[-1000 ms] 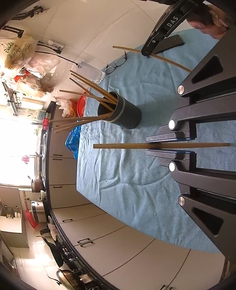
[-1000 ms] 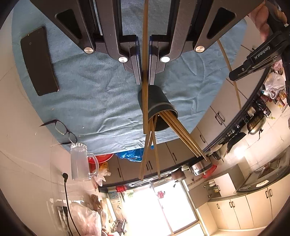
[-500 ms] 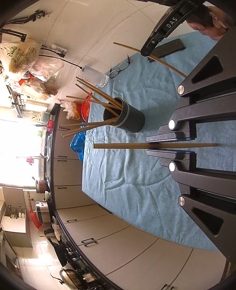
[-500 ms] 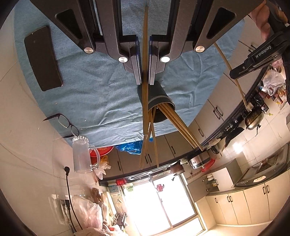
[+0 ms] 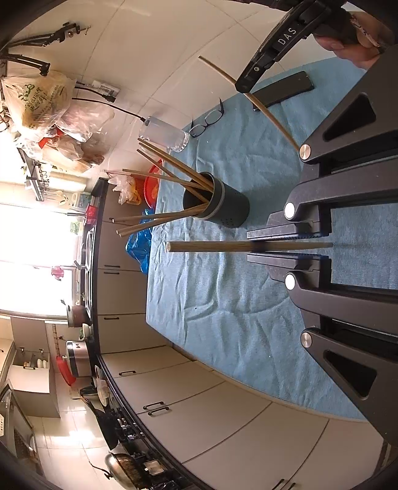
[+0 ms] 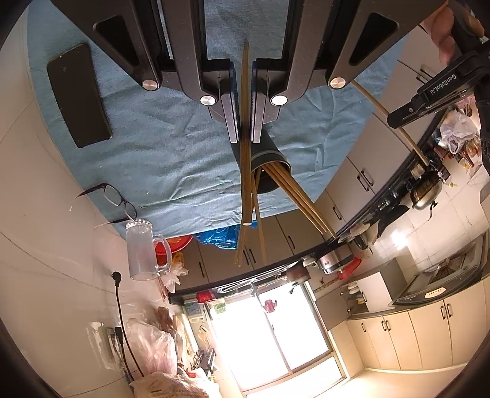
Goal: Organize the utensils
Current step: 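Lift the gripped chopstick upright with the left tool toward the holder cup, then lower the chopstick into the grey holder cup with the left tool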
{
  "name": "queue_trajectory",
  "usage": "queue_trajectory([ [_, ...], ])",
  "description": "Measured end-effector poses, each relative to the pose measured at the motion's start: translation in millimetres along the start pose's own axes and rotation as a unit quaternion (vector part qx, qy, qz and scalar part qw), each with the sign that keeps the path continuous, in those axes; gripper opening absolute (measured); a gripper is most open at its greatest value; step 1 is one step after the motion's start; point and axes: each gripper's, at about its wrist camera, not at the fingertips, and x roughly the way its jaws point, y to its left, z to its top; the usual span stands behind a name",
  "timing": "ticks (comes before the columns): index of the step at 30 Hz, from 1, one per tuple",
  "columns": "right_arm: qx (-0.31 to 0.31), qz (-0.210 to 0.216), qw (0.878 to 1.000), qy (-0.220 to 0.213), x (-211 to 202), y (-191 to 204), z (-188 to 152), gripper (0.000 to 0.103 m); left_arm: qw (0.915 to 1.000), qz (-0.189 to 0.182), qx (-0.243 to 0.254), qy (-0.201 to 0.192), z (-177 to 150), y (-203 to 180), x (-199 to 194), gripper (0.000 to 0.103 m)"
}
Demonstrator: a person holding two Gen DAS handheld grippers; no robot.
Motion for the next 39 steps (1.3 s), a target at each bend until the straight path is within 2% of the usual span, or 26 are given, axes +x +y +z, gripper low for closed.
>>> queue_trajectory([
  [18,0.012,0.002,1.000,-0.016,-17,-8,9,0.008,0.9998,-0.013,0.008,-0.010,14,-10,-12,0.006],
  [39,0.021,0.028,0.998,-0.048,-49,-12,60,0.008,0.9989,-0.024,0.018,-0.037,64,-23,-31,0.006],
])
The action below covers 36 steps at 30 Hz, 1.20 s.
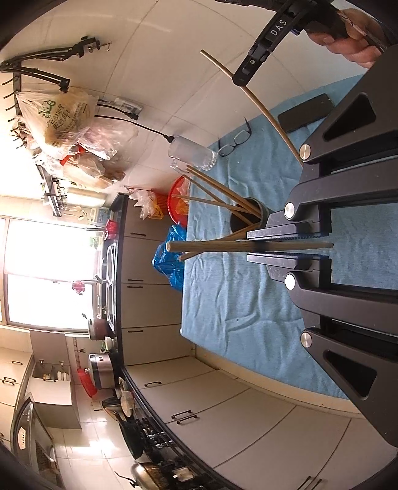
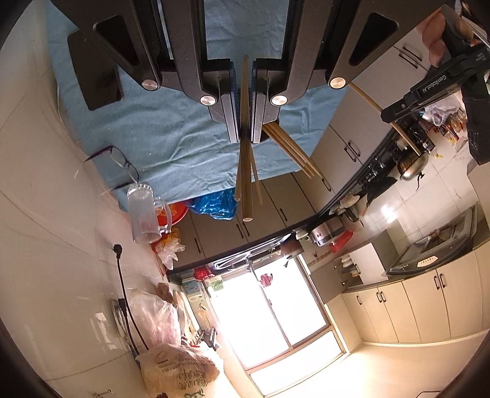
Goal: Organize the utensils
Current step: 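Lower the chopstick into the grey holder cup with the left tool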
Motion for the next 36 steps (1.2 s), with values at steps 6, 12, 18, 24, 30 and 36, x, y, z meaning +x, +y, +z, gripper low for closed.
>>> queue_trajectory([
  [6,0.001,0.007,1.000,-0.007,0,3,20,0.008,0.9999,0.002,-0.004,-0.011,23,0,-1,0.006],
  [12,0.009,0.019,1.000,-0.006,9,6,41,0.008,0.9997,-0.002,-0.011,-0.022,49,-1,2,0.006],
  [18,0.006,0.014,1.000,-0.014,22,13,62,0.008,0.9993,-0.005,-0.017,-0.034,72,-4,8,0.006],
  [24,0.009,0.011,1.000,-0.017,41,17,76,0.008,0.9989,-0.013,-0.026,-0.036,90,-6,24,0.006],
  [30,0.009,0.006,1.000,-0.014,65,19,84,0.008,0.9988,-0.020,-0.033,-0.030,99,-5,45,0.006],
  [36,0.008,0.001,1.000,-0.004,87,20,84,0.008,0.9988,-0.024,-0.035,-0.025,102,-6,66,0.006],
])
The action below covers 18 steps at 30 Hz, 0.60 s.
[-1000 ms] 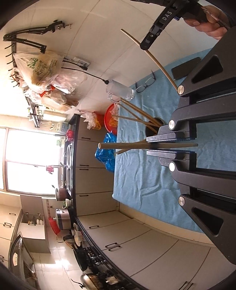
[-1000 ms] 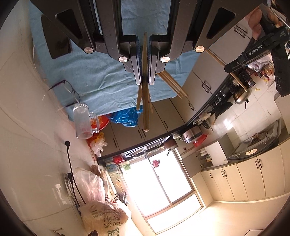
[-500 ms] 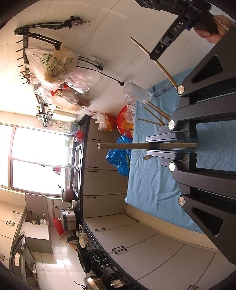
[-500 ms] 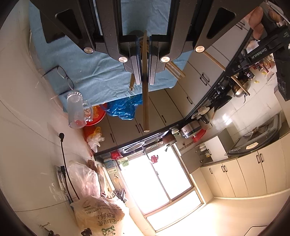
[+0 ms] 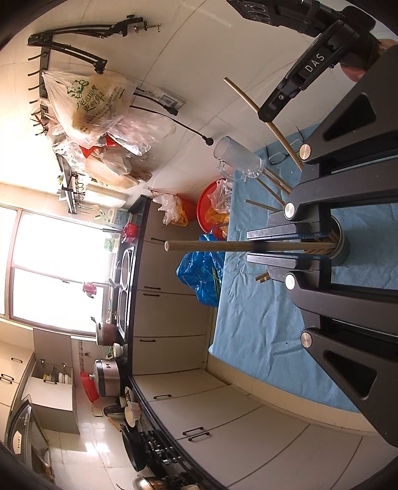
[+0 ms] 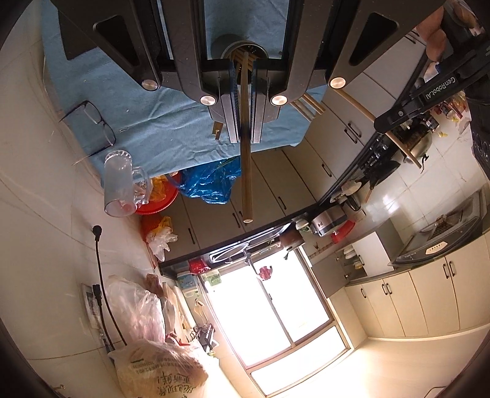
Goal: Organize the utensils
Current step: 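Lower the chopstick into the grey holder cup with the left tool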
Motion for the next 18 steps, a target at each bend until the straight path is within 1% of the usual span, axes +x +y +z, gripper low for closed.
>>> queue_trajectory([
  [7,-0.005,-0.013,1.000,0.005,16,0,-3,0.008,0.9999,-0.001,-0.002,0.013,-3,-1,24,0.006],
  [18,-0.010,-0.018,1.000,0.018,35,-4,-7,0.008,0.9996,-0.004,-0.006,0.029,-10,3,46,0.006],
])
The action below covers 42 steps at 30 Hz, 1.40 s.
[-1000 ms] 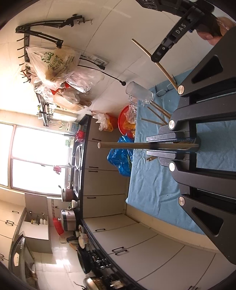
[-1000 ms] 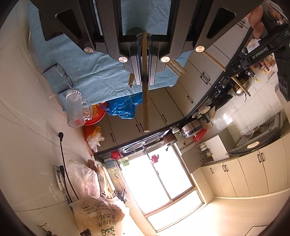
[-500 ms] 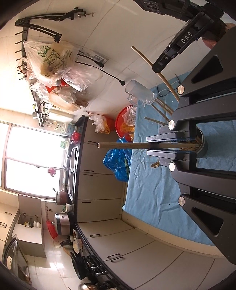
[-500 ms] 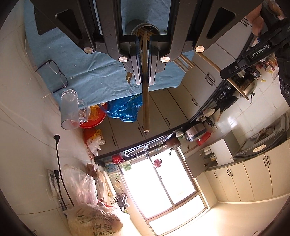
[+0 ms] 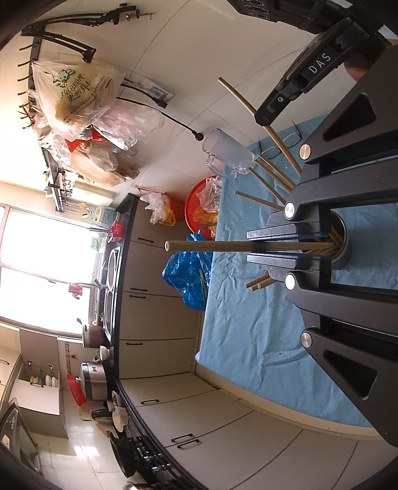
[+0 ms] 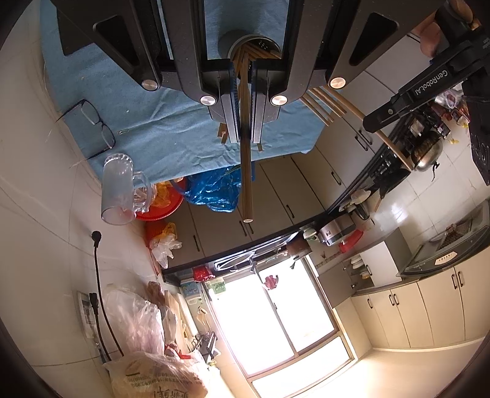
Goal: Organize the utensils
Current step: 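Lower the chopstick into the grey holder cup with the left tool, then open the left tool to release the chopstick and withdraw it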
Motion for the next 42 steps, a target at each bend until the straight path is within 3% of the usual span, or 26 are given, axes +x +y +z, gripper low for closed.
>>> queue_trajectory([
  [23,-0.011,-0.009,0.999,0.052,38,4,-47,0.008,0.9992,0.005,0.038,-0.010,-47,10,18,0.007],
  [42,-0.036,-0.021,0.997,0.073,57,10,-63,0.008,0.9982,0.030,0.043,-0.027,-57,19,30,0.009],
])
